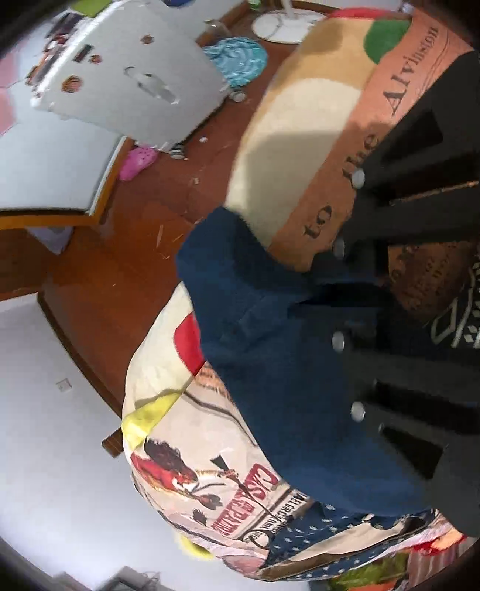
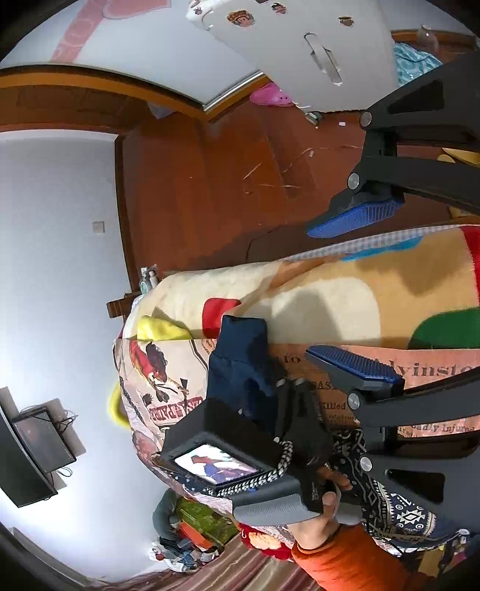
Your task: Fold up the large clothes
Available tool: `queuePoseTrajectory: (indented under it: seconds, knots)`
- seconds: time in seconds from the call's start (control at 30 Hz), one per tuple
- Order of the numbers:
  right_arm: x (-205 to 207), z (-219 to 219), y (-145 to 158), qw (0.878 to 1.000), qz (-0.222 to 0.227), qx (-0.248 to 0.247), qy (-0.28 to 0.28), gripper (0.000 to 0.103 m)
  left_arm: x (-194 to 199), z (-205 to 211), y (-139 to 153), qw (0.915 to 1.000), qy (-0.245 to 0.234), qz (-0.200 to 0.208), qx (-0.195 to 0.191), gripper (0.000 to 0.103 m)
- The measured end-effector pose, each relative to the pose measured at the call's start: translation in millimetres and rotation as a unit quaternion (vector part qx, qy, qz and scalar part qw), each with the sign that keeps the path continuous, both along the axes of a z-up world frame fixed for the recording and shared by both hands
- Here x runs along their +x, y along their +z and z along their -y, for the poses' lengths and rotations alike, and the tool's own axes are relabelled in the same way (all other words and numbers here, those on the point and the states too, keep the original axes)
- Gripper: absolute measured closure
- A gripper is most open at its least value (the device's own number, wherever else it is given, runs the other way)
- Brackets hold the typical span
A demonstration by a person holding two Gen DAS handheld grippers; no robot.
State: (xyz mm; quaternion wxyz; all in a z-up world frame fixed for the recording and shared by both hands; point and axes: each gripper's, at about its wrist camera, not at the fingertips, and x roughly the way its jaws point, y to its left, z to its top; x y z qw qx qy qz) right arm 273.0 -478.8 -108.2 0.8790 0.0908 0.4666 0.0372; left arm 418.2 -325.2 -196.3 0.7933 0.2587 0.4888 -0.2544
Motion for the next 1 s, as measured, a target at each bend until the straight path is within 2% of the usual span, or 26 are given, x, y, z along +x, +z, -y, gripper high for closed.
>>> queuePoseTrajectory:
  seconds: [0.13, 0.27, 0.37, 0.53, 0.63, 0.7, 0.8, 0.93, 1.0]
  knots:
    - [3.4, -7.5, -1.7, 1.0, -0.001, 0.01, 0.004, 0.045, -2.1, -23.2, 27.5, 0.9985, 0.024, 0.006, -0.049, 0.099]
    - [12.4, -21.8, -2.9, 1.0, -0.001, 0.021, 0.018, 0.045, -13.0, -64.2, 73.0, 0.9945, 0.04, 0.035, -0.09, 0.099]
    - [21.4, -40.4, -2.1, 0.999, 0.002, 0.028, 0.038, 0.045, -21.9, -112.1, 109.7, 0.9885, 0.069, 0.056, -0.122, 0.1]
    - [35.6, -80.9, -2.3, 0.996, 0.003, 0.031, 0.083, 0.045, -36.9, -201.4, 144.9, 0.9744, 0.139, 0.089, -0.152, 0.1]
    - [43.2, -110.0, -3.8, 0.993, 0.002, 0.029, 0.112, 0.045, -46.6, -258.6, 146.9, 0.9648, 0.189, 0.096, -0.156, 0.1]
    - [48.0, -129.8, -7.1, 0.99, -0.001, 0.031, 0.135, 0.045, -50.8, -290.5, 138.7, 0.9606, 0.219, 0.091, -0.145, 0.1]
    - [53.9, -146.8, -15.7, 0.987, -0.013, 0.038, 0.154, 0.045, -60.1, -318.6, 121.1, 0.9605, 0.237, 0.075, -0.125, 0.1]
    - [61.8, -150.4, -28.9, 0.99, -0.021, 0.006, 0.136, 0.044, -74.7, -334.5, 101.7, 0.9638, 0.235, 0.065, -0.108, 0.099]
    - [66.0, -147.9, -37.2, 0.991, -0.03, -0.004, 0.134, 0.041, -79.9, -334.6, 93.2, 0.9658, 0.23, 0.056, -0.107, 0.096]
